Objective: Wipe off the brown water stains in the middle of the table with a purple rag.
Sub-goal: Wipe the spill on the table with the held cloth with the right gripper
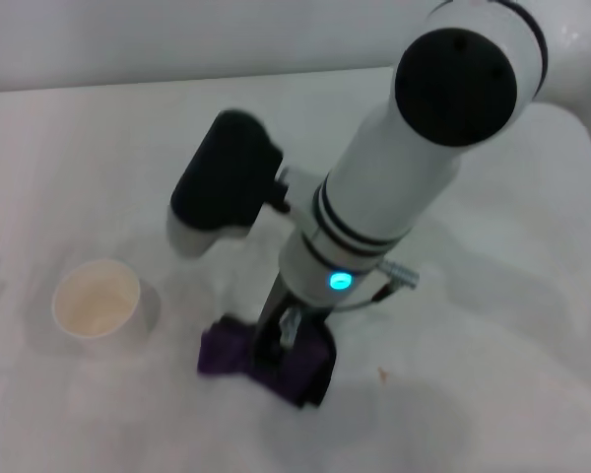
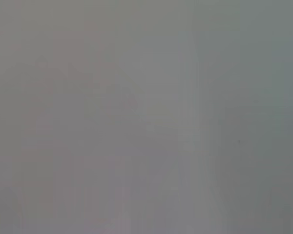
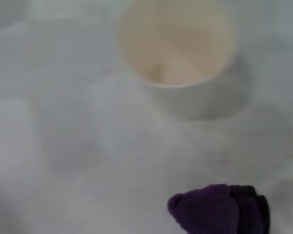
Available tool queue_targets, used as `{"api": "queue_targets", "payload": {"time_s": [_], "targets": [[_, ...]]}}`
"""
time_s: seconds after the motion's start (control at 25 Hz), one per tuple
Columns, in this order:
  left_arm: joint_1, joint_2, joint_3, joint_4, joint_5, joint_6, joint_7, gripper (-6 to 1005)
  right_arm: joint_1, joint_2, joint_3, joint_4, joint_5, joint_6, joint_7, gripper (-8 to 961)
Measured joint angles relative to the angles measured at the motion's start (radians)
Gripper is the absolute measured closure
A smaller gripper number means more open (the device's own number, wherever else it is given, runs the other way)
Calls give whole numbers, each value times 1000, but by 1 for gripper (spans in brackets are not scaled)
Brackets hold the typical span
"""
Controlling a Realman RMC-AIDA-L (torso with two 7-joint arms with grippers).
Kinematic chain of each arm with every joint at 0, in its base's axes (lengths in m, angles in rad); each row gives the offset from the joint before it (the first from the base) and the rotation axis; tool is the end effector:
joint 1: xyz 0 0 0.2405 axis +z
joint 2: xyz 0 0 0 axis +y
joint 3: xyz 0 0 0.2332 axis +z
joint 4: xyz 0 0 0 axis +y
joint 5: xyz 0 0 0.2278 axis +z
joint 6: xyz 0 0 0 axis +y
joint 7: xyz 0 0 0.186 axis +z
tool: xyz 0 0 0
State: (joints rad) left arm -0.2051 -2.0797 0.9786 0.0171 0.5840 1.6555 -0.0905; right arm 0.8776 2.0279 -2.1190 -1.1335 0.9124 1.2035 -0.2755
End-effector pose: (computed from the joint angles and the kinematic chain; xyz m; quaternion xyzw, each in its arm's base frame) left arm -0.3417 0.2634 0.0279 -0.6799 -0.1025 -0.3078 0.6577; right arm 0.1041 0.3097 -0.1689 -0.9516 0.2106 -0.2142 0.0648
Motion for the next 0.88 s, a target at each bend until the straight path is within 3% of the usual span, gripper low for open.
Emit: {"api": "queue_targets", "payload": {"time_s": [0.16,0.28,0.68,0.88], "targets": [[0,0,0,-1,4,2,0,107,-3,0,-25,14,104,0,-68,827],[2,0,0,-1,6,4,0,107,-14,0,-24,18,87,-18,-65,823],[9,-2,0,-7,6,7,0,107,-89,-6,164,2,-196,-23,22,808],[10,-2,0,-7,2,7,0,106,-130,-8,238,-56,-389,41,96,801]]}}
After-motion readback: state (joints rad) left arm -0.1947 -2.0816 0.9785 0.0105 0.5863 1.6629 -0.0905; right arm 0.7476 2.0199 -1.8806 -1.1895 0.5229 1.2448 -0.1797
